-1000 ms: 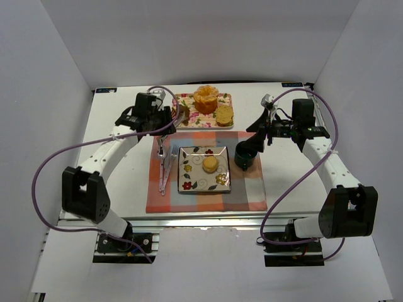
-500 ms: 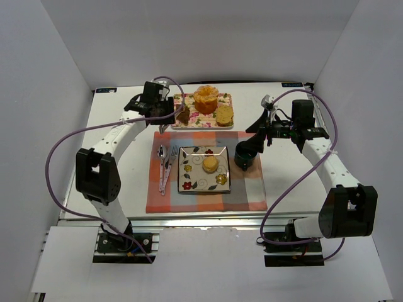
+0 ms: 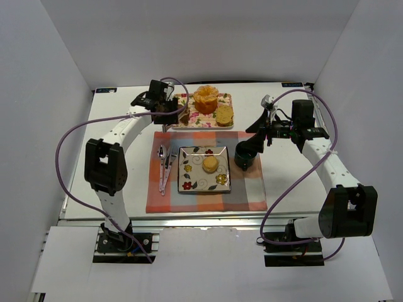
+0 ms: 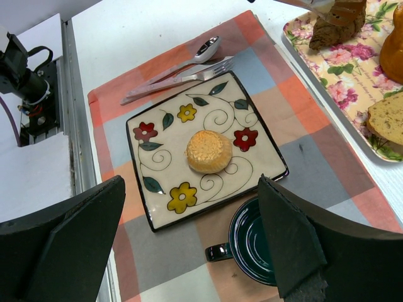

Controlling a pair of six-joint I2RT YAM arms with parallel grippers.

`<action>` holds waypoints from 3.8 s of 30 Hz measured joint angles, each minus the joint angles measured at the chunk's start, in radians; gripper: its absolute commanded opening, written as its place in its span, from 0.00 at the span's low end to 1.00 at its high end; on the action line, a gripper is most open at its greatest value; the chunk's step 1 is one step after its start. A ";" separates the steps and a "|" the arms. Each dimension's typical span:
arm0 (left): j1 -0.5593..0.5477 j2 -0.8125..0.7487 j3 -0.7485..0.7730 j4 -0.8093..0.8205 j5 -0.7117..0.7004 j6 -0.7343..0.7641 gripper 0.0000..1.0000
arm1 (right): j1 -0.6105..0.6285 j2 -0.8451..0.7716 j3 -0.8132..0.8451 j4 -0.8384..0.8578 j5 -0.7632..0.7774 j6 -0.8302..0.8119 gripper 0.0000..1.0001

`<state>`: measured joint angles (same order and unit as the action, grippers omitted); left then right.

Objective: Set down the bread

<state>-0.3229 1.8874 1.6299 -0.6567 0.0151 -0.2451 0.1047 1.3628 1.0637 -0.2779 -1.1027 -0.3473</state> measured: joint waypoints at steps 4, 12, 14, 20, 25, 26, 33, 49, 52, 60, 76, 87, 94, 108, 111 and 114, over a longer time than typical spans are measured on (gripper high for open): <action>0.000 0.006 0.008 -0.002 0.001 0.002 0.62 | 0.000 0.000 0.000 0.001 0.000 0.000 0.89; 0.000 0.017 0.015 -0.002 0.019 0.002 0.63 | 0.000 0.000 0.000 0.005 0.000 0.000 0.89; 0.000 0.028 0.021 -0.002 0.022 0.002 0.63 | 0.000 0.000 0.000 0.006 0.000 0.000 0.89; 0.000 0.068 0.029 -0.003 0.022 0.004 0.63 | 0.000 0.000 0.000 0.012 0.000 0.001 0.89; 0.000 0.083 0.030 -0.010 0.022 0.006 0.60 | 0.000 0.000 0.000 0.014 0.000 0.003 0.89; 0.000 0.084 0.032 -0.010 0.022 0.006 0.59 | 0.000 0.000 0.000 0.014 0.000 0.003 0.89; 0.000 0.084 0.042 -0.008 0.023 0.008 0.37 | 0.000 0.000 0.000 0.016 -0.001 0.004 0.89; -0.018 -0.465 -0.433 0.055 0.165 -0.026 0.28 | 0.000 -0.001 0.000 0.002 0.000 -0.005 0.89; -0.048 -0.620 -0.555 0.032 0.204 -0.033 0.28 | -0.001 -0.001 0.000 -0.013 0.000 -0.012 0.89; -0.137 -0.847 -0.759 0.008 0.267 -0.116 0.35 | -0.001 -0.001 0.000 -0.032 -0.001 -0.024 0.89; -0.203 -0.764 -0.783 0.020 0.195 -0.170 0.64 | -0.001 -0.002 0.000 -0.042 -0.001 -0.027 0.89; -0.203 -0.801 -0.758 0.021 0.178 -0.176 0.69 | -0.001 -0.003 0.000 -0.042 -0.003 -0.027 0.89; -0.203 -0.809 -0.731 0.031 0.151 -0.183 0.64 | -0.001 -0.003 0.000 -0.042 -0.007 -0.027 0.89; -0.203 -0.801 -0.747 0.042 0.148 -0.186 0.45 | -0.002 -0.003 0.000 -0.042 -0.007 -0.031 0.89; -0.203 -0.778 -0.800 0.059 0.150 -0.192 0.48 | -0.003 -0.003 0.000 -0.042 -0.008 -0.032 0.89; -0.203 -0.746 -0.855 0.062 0.148 -0.198 0.54 | -0.003 -0.003 0.000 -0.042 -0.008 -0.035 0.89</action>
<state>-0.5259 1.1416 0.7750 -0.5945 0.1631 -0.4427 0.1013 1.3602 1.0637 -0.3202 -1.1103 -0.3824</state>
